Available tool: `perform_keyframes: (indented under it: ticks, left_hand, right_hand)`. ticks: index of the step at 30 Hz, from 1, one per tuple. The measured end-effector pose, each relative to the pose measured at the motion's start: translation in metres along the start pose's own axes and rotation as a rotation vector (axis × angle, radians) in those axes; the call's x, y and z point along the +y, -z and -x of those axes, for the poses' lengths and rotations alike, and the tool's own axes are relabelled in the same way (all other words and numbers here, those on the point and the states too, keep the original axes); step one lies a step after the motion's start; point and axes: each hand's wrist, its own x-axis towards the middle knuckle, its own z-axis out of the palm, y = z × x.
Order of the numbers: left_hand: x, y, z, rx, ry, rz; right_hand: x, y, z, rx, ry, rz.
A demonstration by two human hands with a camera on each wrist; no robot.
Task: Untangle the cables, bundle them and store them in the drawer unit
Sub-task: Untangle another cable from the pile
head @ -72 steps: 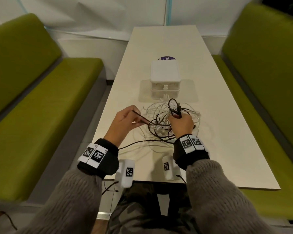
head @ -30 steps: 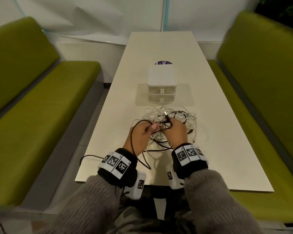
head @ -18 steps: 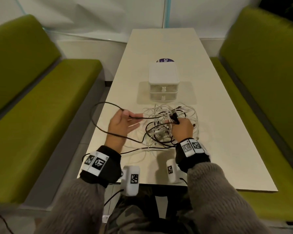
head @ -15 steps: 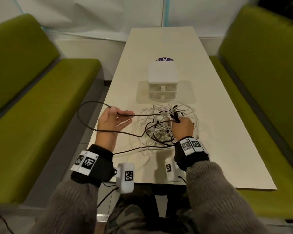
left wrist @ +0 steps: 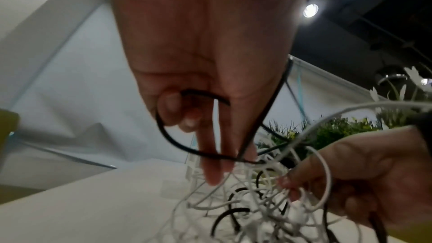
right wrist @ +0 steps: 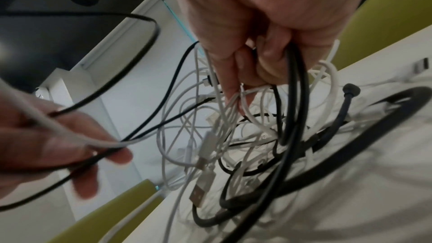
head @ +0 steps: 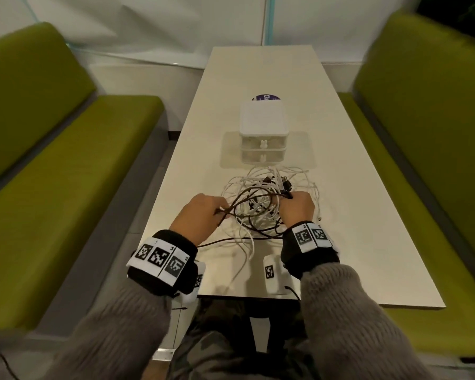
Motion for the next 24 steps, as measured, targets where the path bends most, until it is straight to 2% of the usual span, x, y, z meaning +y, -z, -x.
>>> perform_keyframes:
  ticks: [2, 5, 8, 11, 13, 17, 19, 22, 24]
  left_hand:
    - [-0.006, 0.009, -0.002, 0.027, 0.079, -0.008]
    - [-0.016, 0.021, -0.007, 0.157, 0.15, 0.131]
    - [-0.013, 0.023, -0.01, 0.221, 0.257, 0.302]
    - [-0.006, 0.019, -0.015, 0.227, 0.368, 0.551]
    - [-0.002, 0.017, -0.019, 0.227, 0.442, 0.727]
    - [0.007, 0.014, -0.021, 0.24, 0.427, 0.875]
    - [0.01, 0.013, -0.021, 0.275, 0.35, 0.824]
    - [0.011, 0.016, -0.022, 0.352, 0.273, 0.724]
    - [0.011, 0.022, -0.022, 0.399, 0.226, 0.571]
  right_hand:
    - [0.001, 0.002, 0.0, -0.003, -0.004, -0.014]
    - [-0.001, -0.001, 0.002, -0.076, 0.025, -0.09]
    - [-0.007, 0.001, 0.008, -0.218, 0.022, -0.297]
    - [-0.007, 0.014, 0.012, -0.236, -0.037, -0.557]
    - [-0.005, 0.022, 0.013, -0.168, -0.038, -0.642]
    - [0.001, 0.03, 0.022, 0.14, 0.168, -0.45]
    - [0.002, 0.031, 0.028, 0.248, 0.251, -0.453]
    - [-0.003, 0.031, 0.033, 0.313, 0.293, -0.523]
    - [-0.004, 0.031, 0.033, 0.352, 0.324, -0.536]
